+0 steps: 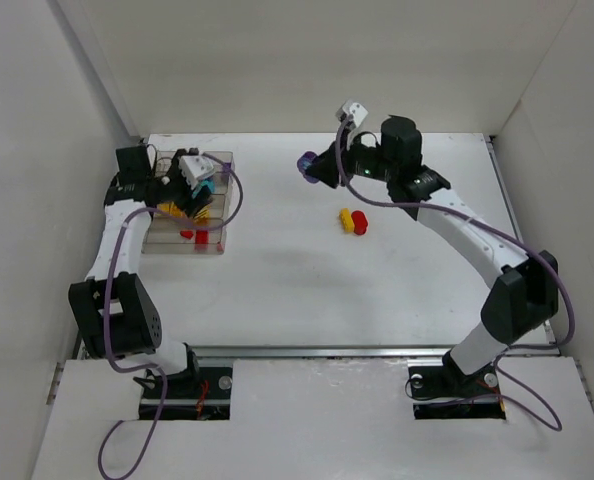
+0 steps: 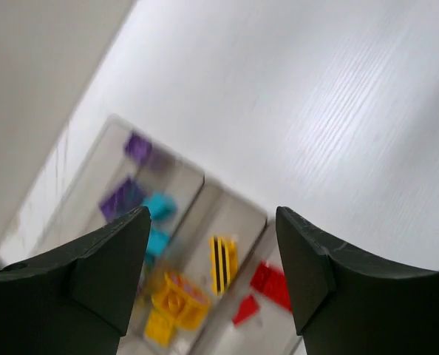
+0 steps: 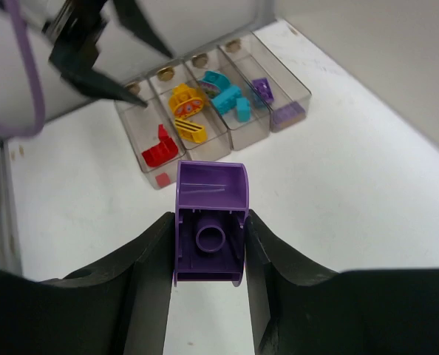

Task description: Sort the legos into containers by color

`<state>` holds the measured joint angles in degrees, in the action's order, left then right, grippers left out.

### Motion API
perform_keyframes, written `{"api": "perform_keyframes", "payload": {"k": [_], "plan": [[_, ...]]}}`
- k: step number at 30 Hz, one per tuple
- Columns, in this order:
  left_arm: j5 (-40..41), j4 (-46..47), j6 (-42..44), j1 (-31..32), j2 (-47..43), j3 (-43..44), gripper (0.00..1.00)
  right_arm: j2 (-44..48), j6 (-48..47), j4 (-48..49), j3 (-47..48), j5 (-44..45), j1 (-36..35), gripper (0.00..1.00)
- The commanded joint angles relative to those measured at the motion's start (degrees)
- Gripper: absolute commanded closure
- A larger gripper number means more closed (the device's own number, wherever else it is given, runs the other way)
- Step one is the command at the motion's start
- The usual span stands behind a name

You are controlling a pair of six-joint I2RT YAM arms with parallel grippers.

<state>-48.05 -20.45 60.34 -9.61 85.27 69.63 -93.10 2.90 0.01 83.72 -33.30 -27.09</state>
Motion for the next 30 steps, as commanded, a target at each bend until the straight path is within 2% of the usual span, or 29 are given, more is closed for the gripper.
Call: {"api": "perform_keyframes", "payload": {"k": [1, 4, 7, 10, 15, 22, 27, 30], "plan": [[-17.21, -6.96, -1.71, 3.62, -1.6, 7.34, 0.34, 3.54, -21.41, 2.1, -2.33, -6.84, -0.15, 1.0], [-22.94, -13.7, 1.96, 9.15, -0.37, 12.96, 0.3, 4.76, -30.54, 2.1, -4.26, -15.02, -0.15, 1.0], [-23.49, -19.87, 8.38, 14.87, 0.86, 17.11, 0.29, 5.3, -35.58, 2.1, -4.89, -20.74, -0.68, 1.0], [-24.1, -24.71, 14.17, 18.39, 1.39, 21.16, 0.28, 6.44, -39.1, 2.1, -6.2, -22.07, -1.3, 1.0], [-24.11, -28.77, 18.67, 23.22, 1.91, 23.28, 0.26, 6.97, -41.74, 2.1, -7.34, -23.48, -1.82, 1.0], [-24.11, -27.46, 17.28, 26.39, 2.44, 23.28, 0.26, 7.49, -42.27, 2.1, -7.35, -22.25, -3.93, 1.0], [-22.61, -20.6, 8.14, 27.62, 2.44, 23.28, 0.35, 7.49, -42.27, 2.1, -7.35, -22.25, -4.46, 1.0], [-21.56, -18.67, 6.81, 27.62, 2.44, 23.28, 0.5, 7.49, -42.27, 2.1, -7.35, -21.72, -4.98, 1.0]]}}
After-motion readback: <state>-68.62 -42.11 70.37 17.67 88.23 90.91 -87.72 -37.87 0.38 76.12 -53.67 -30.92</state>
